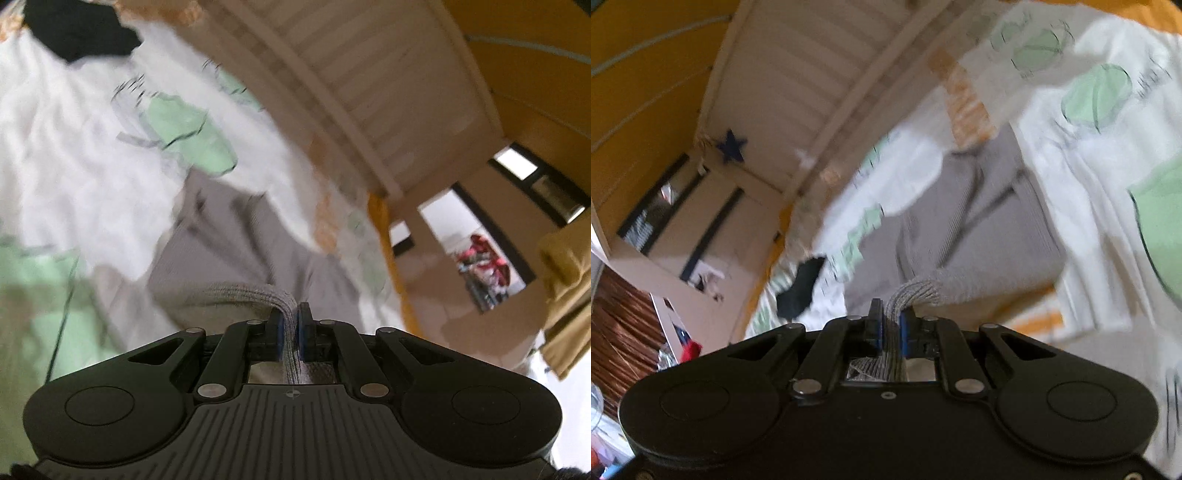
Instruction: Fold large clothes
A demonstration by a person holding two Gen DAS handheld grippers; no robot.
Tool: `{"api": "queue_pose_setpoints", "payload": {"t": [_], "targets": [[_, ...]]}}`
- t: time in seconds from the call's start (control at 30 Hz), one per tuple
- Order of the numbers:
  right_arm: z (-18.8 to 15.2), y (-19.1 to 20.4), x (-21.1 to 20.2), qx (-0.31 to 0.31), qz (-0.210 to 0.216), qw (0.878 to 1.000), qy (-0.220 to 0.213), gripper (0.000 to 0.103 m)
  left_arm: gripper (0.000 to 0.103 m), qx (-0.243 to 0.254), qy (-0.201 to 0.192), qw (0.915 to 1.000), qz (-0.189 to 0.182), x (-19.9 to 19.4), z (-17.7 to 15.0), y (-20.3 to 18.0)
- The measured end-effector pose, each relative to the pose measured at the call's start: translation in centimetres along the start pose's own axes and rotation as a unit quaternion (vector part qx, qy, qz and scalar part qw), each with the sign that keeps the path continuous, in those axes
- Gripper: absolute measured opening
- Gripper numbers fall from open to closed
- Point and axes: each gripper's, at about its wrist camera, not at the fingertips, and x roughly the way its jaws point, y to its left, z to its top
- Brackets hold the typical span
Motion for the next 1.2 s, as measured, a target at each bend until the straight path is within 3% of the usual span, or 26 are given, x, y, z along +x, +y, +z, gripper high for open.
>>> {"api": "queue_pose_setpoints", "payload": {"t": [0.23, 0.5, 0.8, 0.9, 0.97, 1.0, 1.07, 1.13, 1.2], "targets": [[6.1, -0.7, 3.5, 0.026, 0.015, 0.998, -0.046, 0.018, 0.006, 0.002, -0.043, 0.999, -0.012, 4.1, 5.0, -1.5], [12.2, -2.6, 10.8, 0.021, -0.024, 0.998, -0.051, 0.018, 0.006, 0.01, -0.056, 0.9982, 0.019, 12.0, 8.2, -0.1], [14.5, -6.4, 17.6, 0.008, -0.074, 0.997, -0.035, 0.018, 0.007, 0.01, -0.045, 0.9968, 0.065, 17.8, 8.7, 3.9], [14.5, -7.1, 18.7, 0.004, -0.076, 0.996, -0.037, 0.023, 0.008, -0.026, -0.041, 0.9964, 0.07, 18.7, 8.9, 4.8], [14.5, -7.5, 19.1, -0.004, -0.075, 0.996, -0.045, 0.025, 0.016, -0.029, -0.045, 0.9963, 0.067, 18.9, 9.1, 4.9], [14.4, -7.6, 19.3, -0.008, -0.076, 0.996, -0.046, 0.029, 0.025, -0.025, -0.044, 0.9963, 0.069, 19.0, 9.1, 4.7], [14.3, -7.9, 19.2, -0.012, -0.072, 0.996, -0.05, 0.052, 0.035, -0.01, -0.05, 0.9962, 0.07, 18.7, 9.1, 4.1], [14.3, -7.6, 18.7, -0.026, -0.074, 0.995, -0.065, 0.071, 0.056, 0.014, -0.068, 0.9946, 0.077, 18.2, 9.0, 3.1], [14.5, -6.9, 17.8, -0.047, -0.078, 0.992, -0.089, 0.075, 0.064, 0.053, -0.089, 0.9908, 0.087, 17.6, 9.0, 1.8]]}}
